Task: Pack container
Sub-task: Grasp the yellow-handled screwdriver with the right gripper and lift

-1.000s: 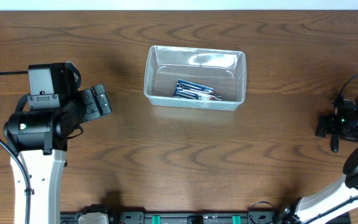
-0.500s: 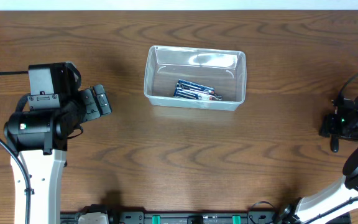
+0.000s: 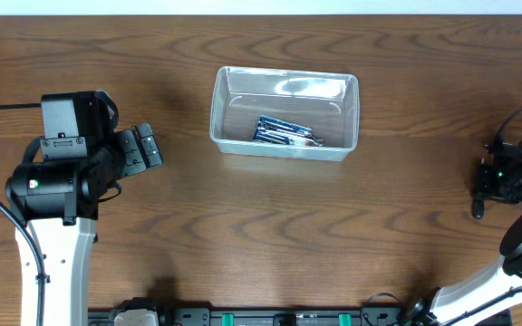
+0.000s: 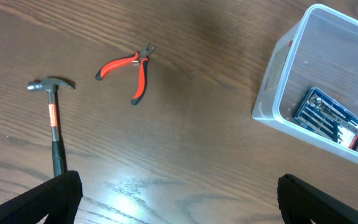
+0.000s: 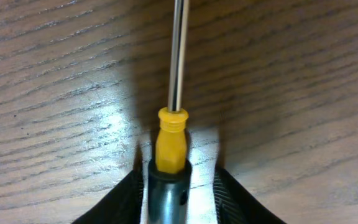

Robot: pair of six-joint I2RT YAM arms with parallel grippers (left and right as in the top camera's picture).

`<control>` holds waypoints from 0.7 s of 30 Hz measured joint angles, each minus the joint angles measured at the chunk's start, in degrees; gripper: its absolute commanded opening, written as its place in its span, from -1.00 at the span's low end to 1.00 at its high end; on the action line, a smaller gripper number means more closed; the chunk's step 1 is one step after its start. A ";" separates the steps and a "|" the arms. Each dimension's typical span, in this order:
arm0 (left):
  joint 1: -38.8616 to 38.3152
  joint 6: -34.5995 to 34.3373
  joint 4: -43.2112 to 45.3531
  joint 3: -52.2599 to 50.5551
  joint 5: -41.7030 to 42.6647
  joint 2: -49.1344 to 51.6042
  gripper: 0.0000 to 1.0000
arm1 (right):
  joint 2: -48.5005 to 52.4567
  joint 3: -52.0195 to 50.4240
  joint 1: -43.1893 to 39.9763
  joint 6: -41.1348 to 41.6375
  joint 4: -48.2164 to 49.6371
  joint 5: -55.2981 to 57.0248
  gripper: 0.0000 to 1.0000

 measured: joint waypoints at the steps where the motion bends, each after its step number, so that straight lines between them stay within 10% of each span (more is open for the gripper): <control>1: 0.00 0.00 0.00 0.00 0.00 0.00 0.97 | 0.00 0.00 -0.02 0.17 0.07 -0.04 -0.46; 13: 0.00 0.00 0.00 0.00 0.00 0.00 0.97 | -0.13 0.00 0.35 0.57 0.20 -0.55 -0.98; 21: 0.00 0.00 0.00 0.00 0.00 0.00 0.97 | -0.04 0.46 3.04 3.45 -1.05 -1.05 -0.97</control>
